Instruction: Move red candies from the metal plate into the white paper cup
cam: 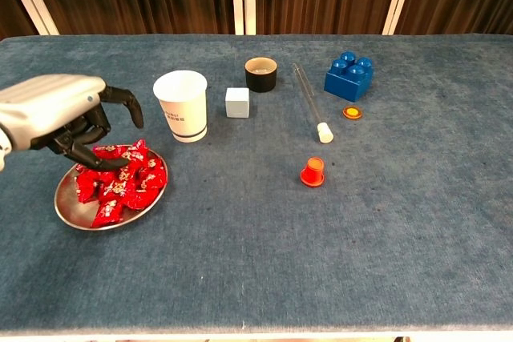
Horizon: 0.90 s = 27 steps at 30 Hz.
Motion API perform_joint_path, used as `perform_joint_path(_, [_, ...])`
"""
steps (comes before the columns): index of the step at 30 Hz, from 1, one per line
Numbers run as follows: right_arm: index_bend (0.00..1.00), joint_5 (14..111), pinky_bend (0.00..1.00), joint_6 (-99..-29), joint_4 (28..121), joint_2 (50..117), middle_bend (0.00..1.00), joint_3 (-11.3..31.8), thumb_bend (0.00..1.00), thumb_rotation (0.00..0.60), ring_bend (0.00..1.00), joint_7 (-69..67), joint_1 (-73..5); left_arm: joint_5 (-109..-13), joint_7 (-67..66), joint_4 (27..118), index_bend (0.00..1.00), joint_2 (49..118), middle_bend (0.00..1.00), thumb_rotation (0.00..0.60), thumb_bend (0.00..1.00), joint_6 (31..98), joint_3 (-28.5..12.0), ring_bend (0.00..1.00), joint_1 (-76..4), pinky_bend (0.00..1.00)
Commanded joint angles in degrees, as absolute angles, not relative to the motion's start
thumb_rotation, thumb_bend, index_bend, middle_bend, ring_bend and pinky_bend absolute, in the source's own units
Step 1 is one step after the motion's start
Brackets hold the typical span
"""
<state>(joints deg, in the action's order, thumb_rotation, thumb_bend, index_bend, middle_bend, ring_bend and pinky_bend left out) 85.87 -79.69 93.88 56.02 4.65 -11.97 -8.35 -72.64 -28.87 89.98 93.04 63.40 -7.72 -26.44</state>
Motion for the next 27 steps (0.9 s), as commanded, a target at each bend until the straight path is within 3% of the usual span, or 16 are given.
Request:
perform_joint_path(1, [0.00, 85.65, 0.03, -79.30, 93.66, 56.17, 0.00, 4.63, 0.06, 0.600, 0.00, -12.07, -8.54, -72.11, -28.60, 89.31, 0.40, 93.69, 0.92, 0.600, 0.20, 63.66, -7.19, 0.89, -26.38, 0.80])
perform_joint_path(12, [0.00, 85.36, 0.03, -78.65, 93.74, 56.29, 0.00, 4.71, 0.06, 0.600, 0.00, -11.80, -9.03, -71.56, -26.55, 86.86, 0.47, 94.97, 0.92, 0.600, 0.26, 64.14, -6.08, 0.89, -26.48, 0.80])
perform_joint_path(17, [0.00, 85.10, 0.03, -78.43, 93.73, 56.36, 0.00, 4.67, 0.06, 0.600, 0.00, -11.83, -9.08, -72.67, -23.23, 86.37, 0.58, 95.12, 0.92, 0.600, 0.39, 64.38, -5.87, 0.89, -26.52, 0.80])
perform_joint_path(24, [0.00, 85.01, 0.03, -78.80, 93.48, 56.28, 0.00, 4.65, 0.06, 0.600, 0.00, -12.08, -8.87, -76.82, -18.93, 92.10, 0.60, 91.29, 0.93, 0.600, 0.43, 68.65, -6.87, 0.89, -25.76, 0.80])
perform_joint_path(27, [0.00, 85.03, 0.03, -78.89, 93.42, 56.34, 0.00, 4.59, 0.06, 0.600, 0.00, -12.14, -8.80, -77.80, -18.09, 95.97, 0.60, 89.34, 0.93, 0.600, 0.43, 69.34, -9.29, 0.89, -26.96, 0.80])
